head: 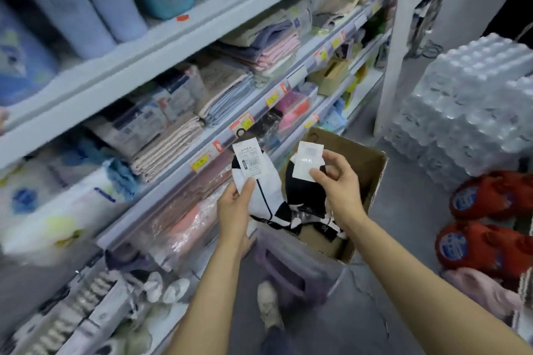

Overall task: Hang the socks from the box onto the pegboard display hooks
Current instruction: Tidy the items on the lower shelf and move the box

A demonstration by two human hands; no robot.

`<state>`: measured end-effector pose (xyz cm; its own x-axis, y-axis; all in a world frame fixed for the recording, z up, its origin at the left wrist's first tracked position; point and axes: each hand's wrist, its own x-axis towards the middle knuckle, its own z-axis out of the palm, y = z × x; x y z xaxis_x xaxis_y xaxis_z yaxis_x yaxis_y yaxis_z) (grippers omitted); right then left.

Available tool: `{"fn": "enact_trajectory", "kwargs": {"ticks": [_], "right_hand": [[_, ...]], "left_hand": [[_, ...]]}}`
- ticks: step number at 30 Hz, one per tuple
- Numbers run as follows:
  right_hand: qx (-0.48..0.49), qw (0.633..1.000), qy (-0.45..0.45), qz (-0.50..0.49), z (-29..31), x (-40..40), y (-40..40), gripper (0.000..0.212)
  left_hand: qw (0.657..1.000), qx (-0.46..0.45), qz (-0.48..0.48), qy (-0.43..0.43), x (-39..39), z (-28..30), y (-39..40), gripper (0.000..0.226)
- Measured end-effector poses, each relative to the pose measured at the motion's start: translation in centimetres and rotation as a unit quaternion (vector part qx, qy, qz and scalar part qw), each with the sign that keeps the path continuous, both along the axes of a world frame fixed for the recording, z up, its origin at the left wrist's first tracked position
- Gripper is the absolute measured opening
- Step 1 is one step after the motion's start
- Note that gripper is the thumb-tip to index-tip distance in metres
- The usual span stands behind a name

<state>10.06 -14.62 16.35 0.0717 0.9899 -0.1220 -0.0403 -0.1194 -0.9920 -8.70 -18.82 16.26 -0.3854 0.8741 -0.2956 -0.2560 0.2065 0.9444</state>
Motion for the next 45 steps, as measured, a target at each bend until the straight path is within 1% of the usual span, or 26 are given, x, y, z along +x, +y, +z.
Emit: {"fn": "enact_trajectory", "kwargs": {"ticks": [2, 4, 6, 9, 14, 17, 21, 24, 27, 30, 34, 36, 40, 45], "right_hand": [[0.028, 0.999, 0.001, 0.032, 1.9, -1.4, -1.4, 0.039], [0.052, 0.996, 0.021, 0.063, 3.9, -3.1, -2.8, 0.038], [0.072, 0.991, 0.047, 0.105, 5.6, -5.0, -4.1, 0.039], [0.092, 0.983, 0.047, 0.154, 8.3, -8.5, -6.7, 0.041], [0.107, 0.96, 0.075, 0.246, 11.4, -15.0, -10.8, 0.042], [0.116, 0.946, 0.092, 0.287, 12.7, -19.1, -14.2, 0.043], [0.119, 0.924, 0.124, 0.343, 12.9, -25.1, -19.2, 0.044], [0.114, 0.91, 0.145, 0.371, 13.5, -29.2, -23.2, 0.044], [0.121, 0.898, 0.147, 0.396, 14.3, -32.9, -27.2, 0.043], [0.125, 0.885, 0.159, 0.419, 15.3, -36.1, -30.2, 0.043], [0.13, 0.866, 0.169, 0.452, 16.8, -40.0, -32.5, 0.043], [0.134, 0.858, 0.175, 0.465, 17.6, -41.7, -32.9, 0.044], [0.15, 0.842, 0.193, 0.482, 19.4, -44.9, -33.0, 0.044], [0.177, 0.829, 0.199, 0.491, 21.4, -49.0, -31.3, 0.045]], "left_hand": [[0.999, 0.018, 0.027, -0.001, -1.1, 1.6, -2.5, 0.013], [0.997, 0.035, 0.065, -0.004, -2.2, 3.2, -5.1, 0.012], [0.994, 0.049, 0.101, -0.002, -3.7, 4.7, -7.6, 0.015], [0.985, 0.071, 0.158, 0.015, -6.7, 6.9, -11.5, 0.024], [0.966, 0.085, 0.242, 0.044, -12.3, 10.3, -18.5, 0.011], [0.953, 0.095, 0.285, 0.047, -15.4, 11.5, -23.3, 0.017], [0.937, 0.107, 0.327, 0.063, -19.0, 12.6, -30.2, 0.012], [0.921, 0.117, 0.365, 0.075, -21.8, 13.2, -35.1, 0.013], [0.906, 0.13, 0.394, 0.084, -24.1, 14.0, -39.4, 0.02], [0.892, 0.136, 0.422, 0.09, -26.3, 14.9, -42.8, 0.019], [0.875, 0.149, 0.451, 0.095, -29.0, 16.2, -45.6, 0.02], [0.866, 0.153, 0.465, 0.101, -30.2, 16.7, -46.1, 0.016], [0.85, 0.154, 0.489, 0.123, -33.0, 17.8, -46.1, 0.011], [0.829, 0.178, 0.509, 0.149, -36.6, 20.3, -45.0, 0.01]]}}
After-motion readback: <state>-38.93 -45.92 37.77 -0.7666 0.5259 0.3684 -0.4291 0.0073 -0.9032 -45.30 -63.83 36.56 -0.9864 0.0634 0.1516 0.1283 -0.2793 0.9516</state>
